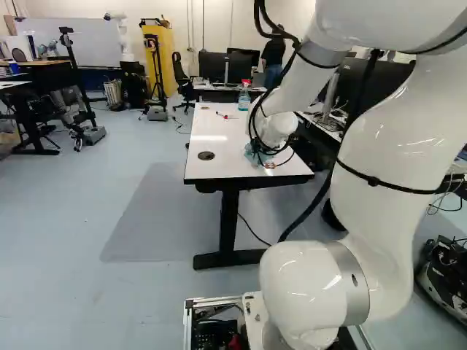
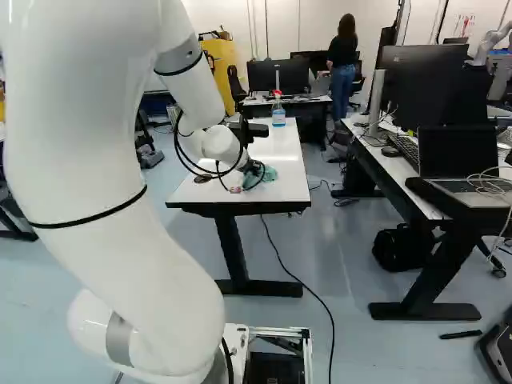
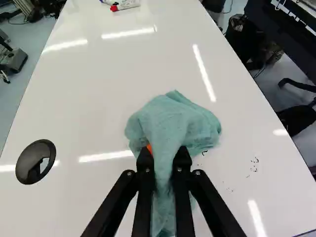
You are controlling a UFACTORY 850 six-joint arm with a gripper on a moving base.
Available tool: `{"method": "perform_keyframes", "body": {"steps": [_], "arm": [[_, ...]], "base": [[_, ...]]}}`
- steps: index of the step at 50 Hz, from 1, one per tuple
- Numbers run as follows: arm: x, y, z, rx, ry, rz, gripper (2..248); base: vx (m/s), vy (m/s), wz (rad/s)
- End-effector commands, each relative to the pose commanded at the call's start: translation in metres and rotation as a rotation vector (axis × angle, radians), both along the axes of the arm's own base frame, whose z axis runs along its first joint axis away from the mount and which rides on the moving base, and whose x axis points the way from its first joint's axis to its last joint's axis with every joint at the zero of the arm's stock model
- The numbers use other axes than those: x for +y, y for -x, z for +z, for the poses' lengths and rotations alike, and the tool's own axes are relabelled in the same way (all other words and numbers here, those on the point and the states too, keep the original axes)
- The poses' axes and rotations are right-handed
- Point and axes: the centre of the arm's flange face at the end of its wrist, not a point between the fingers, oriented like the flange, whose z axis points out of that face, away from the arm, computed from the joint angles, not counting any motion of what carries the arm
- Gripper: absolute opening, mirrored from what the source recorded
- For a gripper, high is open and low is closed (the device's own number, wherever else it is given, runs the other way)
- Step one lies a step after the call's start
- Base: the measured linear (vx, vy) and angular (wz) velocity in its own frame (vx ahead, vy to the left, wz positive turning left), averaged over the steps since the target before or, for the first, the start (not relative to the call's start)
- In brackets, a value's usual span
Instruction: Clean the table with the green towel
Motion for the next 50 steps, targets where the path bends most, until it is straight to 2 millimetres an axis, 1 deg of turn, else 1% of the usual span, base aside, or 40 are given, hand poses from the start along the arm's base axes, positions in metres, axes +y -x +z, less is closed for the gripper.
{"method": "perform_keyframes", "body": {"steps": [33, 50], "arm": [[0.0009, 0.004, -0.004, 0.063, -0.011, 0.004, 45], [0.001, 0.0041, -0.0042, 0.065, -0.011, 0.004, 45]], "base": [[0.0, 0.0, 0.0], [0.0, 0.0, 0.0]]}}
